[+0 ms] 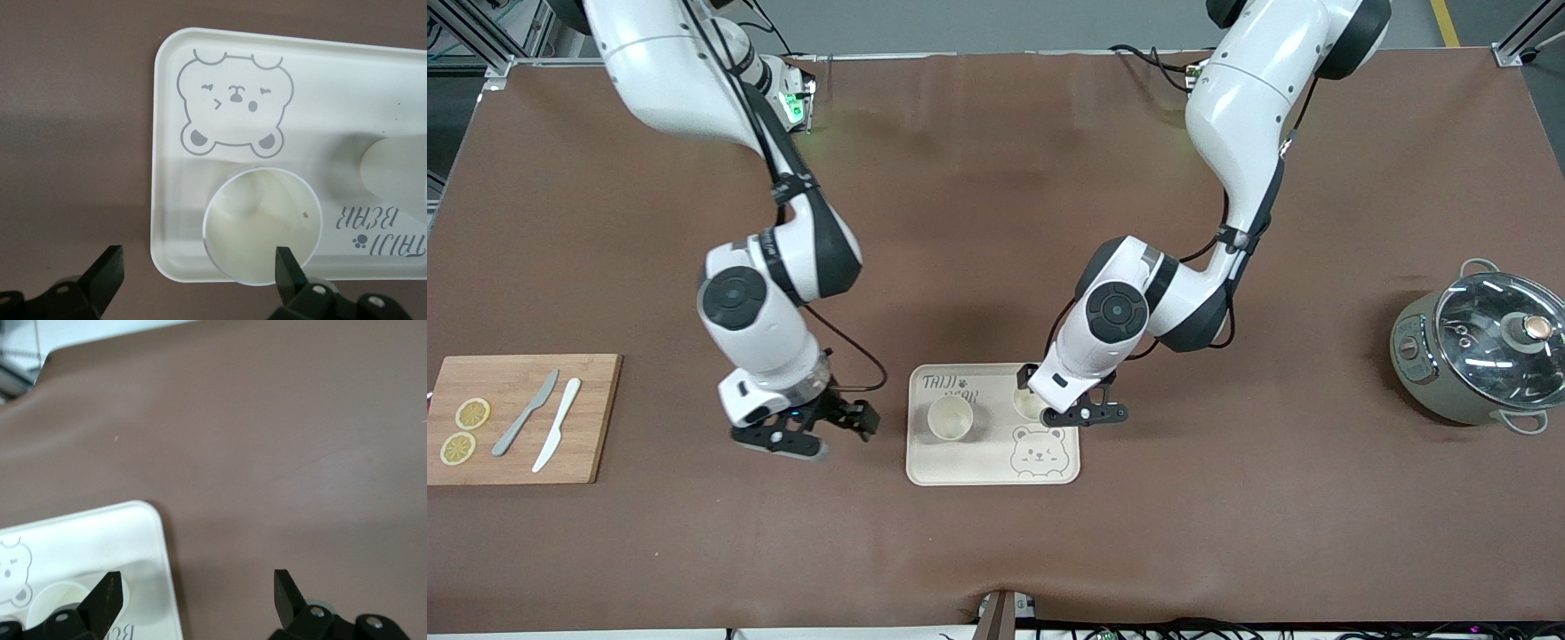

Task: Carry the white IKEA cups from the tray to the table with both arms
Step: 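Lower the left gripper over a cup while the right gripper reaches the other, then close both grippers around the rims of the two white cups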

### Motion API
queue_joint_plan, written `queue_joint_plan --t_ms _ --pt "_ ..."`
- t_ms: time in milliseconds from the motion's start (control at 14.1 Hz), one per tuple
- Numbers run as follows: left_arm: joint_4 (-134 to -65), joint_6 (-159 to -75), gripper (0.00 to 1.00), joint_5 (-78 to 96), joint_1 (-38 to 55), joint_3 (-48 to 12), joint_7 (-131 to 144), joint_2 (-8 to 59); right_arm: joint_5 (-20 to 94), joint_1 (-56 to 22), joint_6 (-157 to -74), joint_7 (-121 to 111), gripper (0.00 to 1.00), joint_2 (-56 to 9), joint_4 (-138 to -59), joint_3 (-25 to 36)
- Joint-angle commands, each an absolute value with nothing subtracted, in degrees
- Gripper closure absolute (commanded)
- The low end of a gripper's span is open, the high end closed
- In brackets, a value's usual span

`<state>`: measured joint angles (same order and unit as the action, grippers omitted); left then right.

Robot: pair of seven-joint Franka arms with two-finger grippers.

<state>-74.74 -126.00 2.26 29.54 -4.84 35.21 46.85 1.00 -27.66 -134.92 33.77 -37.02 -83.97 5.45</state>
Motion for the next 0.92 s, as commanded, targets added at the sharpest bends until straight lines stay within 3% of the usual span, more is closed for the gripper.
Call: queue_joint_plan --t_ms 0,853 --pt "-73.21 -126.82 0.00 2.11 30.41 -3.87 36.12 48.42 0.44 -30.14 -135.00 35.24 0.00 -38.14 -83.50 5.80" --pt "-73.39 -131.13 0.00 -2.20 31.55 -3.87 37.44 51.59 2.72 -32.78 -142.03 35.24 0.00 -44.38 -82.27 4.75"
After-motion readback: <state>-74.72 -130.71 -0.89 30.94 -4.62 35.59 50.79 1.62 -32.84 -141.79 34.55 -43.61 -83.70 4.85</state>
